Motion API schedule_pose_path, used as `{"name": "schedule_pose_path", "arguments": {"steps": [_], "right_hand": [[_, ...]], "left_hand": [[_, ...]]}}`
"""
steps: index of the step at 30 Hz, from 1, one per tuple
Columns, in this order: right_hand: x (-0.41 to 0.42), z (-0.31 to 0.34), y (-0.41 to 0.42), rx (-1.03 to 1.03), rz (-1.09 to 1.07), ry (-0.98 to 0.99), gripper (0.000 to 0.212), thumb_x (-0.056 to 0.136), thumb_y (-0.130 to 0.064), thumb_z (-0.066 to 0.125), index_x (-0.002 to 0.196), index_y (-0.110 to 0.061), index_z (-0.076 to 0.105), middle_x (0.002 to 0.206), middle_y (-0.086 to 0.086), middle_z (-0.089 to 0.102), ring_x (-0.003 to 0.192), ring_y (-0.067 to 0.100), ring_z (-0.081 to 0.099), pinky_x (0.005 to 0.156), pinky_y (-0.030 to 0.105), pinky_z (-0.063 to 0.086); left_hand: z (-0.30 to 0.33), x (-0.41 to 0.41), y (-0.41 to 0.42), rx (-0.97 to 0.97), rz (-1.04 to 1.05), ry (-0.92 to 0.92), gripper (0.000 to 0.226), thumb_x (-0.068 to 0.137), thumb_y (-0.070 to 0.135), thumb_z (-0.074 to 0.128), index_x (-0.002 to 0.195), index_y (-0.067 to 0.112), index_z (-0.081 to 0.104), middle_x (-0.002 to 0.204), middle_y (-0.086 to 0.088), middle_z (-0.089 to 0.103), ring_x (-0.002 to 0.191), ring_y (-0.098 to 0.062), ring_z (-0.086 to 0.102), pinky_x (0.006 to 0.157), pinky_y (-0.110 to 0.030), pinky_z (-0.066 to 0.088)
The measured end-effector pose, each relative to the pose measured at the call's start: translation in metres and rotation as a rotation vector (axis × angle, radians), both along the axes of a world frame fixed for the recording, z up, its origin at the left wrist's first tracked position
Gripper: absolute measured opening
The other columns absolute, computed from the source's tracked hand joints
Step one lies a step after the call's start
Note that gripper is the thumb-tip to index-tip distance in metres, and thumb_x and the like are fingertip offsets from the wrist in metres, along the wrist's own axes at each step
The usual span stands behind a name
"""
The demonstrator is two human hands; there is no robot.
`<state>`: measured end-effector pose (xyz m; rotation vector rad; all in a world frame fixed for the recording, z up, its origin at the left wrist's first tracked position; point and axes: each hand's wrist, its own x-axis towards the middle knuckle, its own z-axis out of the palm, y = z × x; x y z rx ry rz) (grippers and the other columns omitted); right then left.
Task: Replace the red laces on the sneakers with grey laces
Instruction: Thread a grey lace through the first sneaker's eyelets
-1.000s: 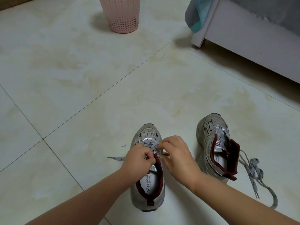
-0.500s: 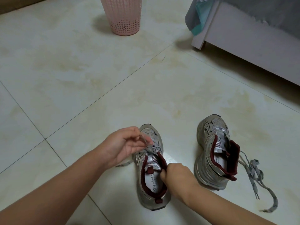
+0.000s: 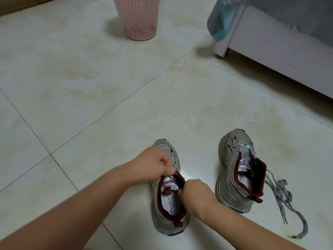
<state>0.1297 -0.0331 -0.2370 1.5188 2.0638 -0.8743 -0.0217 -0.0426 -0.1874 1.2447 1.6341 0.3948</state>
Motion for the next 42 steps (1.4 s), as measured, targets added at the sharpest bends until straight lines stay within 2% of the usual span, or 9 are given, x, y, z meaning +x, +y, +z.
{"name": "schedule_pose_path", "arguments": {"steps": [3, 9, 12, 18, 24, 28, 34, 37, 42], "right_hand": [[-0.003, 0.001, -0.003, 0.000, 0.022, 0.001, 0.022, 0.092, -0.020, 0.039, 0.084, -0.011, 0.057, 0.101, 0.012, 0.062, 0.085, 0.027, 0.057, 0.065, 0.025, 0.036], [-0.003, 0.011, 0.000, 0.020, 0.102, -0.016, 0.032, 0.092, -0.045, 0.043, 0.094, -0.014, 0.051, 0.103, 0.009, 0.061, 0.090, 0.029, 0.057, 0.067, 0.028, 0.036], [-0.004, 0.017, 0.005, 0.138, 0.020, 0.268, 0.036, 0.086, -0.051, 0.051, 0.108, -0.024, 0.043, 0.085, -0.002, 0.062, 0.082, 0.020, 0.059, 0.063, 0.030, 0.038], [-0.014, 0.012, 0.026, -0.162, -0.528, 0.730, 0.025, 0.087, -0.012, 0.057, 0.063, -0.009, 0.050, 0.048, 0.000, 0.042, 0.047, 0.014, 0.037, 0.053, 0.026, 0.032], [-0.007, 0.006, 0.040, -0.198, -0.724, 0.624, 0.022, 0.090, -0.013, 0.054, 0.068, -0.009, 0.052, 0.053, 0.005, 0.050, 0.043, 0.015, 0.040, 0.044, 0.024, 0.034], [-0.010, 0.010, 0.039, 0.108, -0.618, 0.527, 0.048, 0.087, -0.017, 0.055, 0.132, -0.012, 0.039, 0.093, 0.001, 0.054, 0.079, 0.015, 0.052, 0.078, 0.028, 0.037], [-0.035, 0.026, 0.007, 0.205, 0.141, 0.562, 0.008, 0.082, -0.033, 0.060, 0.089, -0.031, 0.057, 0.079, -0.013, 0.038, 0.080, 0.009, 0.042, 0.066, 0.020, 0.033], [-0.042, 0.027, 0.006, 0.245, 0.147, 0.540, 0.031, 0.087, -0.030, 0.054, 0.061, -0.027, 0.037, 0.063, -0.010, 0.038, 0.068, 0.015, 0.039, 0.054, 0.022, 0.026], [-0.038, 0.032, 0.026, 0.257, -0.057, 0.556, 0.024, 0.089, -0.019, 0.047, 0.068, -0.008, 0.052, 0.063, 0.004, 0.052, 0.069, 0.028, 0.050, 0.063, 0.037, 0.039]], "left_hand": [[0.008, -0.007, -0.004, -0.091, 0.104, -0.216, 0.022, 0.085, 0.006, 0.061, 0.064, 0.011, 0.057, 0.038, 0.013, 0.051, 0.031, 0.006, 0.042, 0.035, -0.003, 0.027], [0.000, -0.007, -0.004, 0.037, 0.062, -0.083, 0.018, 0.082, 0.017, 0.065, 0.065, 0.014, 0.062, 0.059, 0.009, 0.058, 0.055, -0.001, 0.050, 0.053, -0.008, 0.038], [0.002, -0.007, -0.001, 0.115, 0.065, -0.093, 0.015, 0.082, 0.019, 0.066, 0.069, 0.011, 0.067, 0.069, -0.002, 0.061, 0.063, -0.007, 0.052, 0.060, -0.015, 0.040], [-0.026, -0.013, -0.008, 0.001, 0.535, -0.143, 0.006, 0.092, 0.016, 0.047, 0.089, 0.018, 0.052, 0.082, -0.003, 0.057, 0.067, -0.014, 0.055, 0.061, -0.022, 0.045], [-0.057, -0.027, -0.042, -0.077, 0.030, 0.287, 0.024, 0.083, 0.023, 0.060, 0.064, 0.032, 0.047, 0.085, -0.001, 0.055, 0.074, -0.019, 0.051, 0.076, -0.035, 0.044], [-0.054, -0.030, -0.041, -0.017, 0.087, 0.158, 0.027, 0.091, 0.022, 0.053, 0.066, 0.024, 0.044, 0.065, 0.009, 0.049, 0.058, -0.006, 0.043, 0.063, -0.025, 0.040], [-0.017, -0.029, -0.023, 0.058, 0.327, -0.278, 0.020, 0.089, 0.013, 0.057, 0.070, 0.012, 0.055, 0.047, 0.006, 0.052, 0.041, -0.002, 0.047, 0.049, -0.012, 0.040], [-0.010, -0.029, -0.020, 0.091, 0.269, -0.151, 0.018, 0.089, 0.017, 0.057, 0.072, 0.018, 0.052, 0.052, 0.007, 0.048, 0.044, -0.001, 0.043, 0.049, -0.015, 0.037], [-0.018, -0.039, -0.030, 0.107, -0.184, 0.367, 0.020, 0.094, 0.032, 0.045, 0.082, 0.016, 0.046, 0.074, 0.004, 0.048, 0.074, -0.016, 0.045, 0.064, -0.029, 0.030]]}}
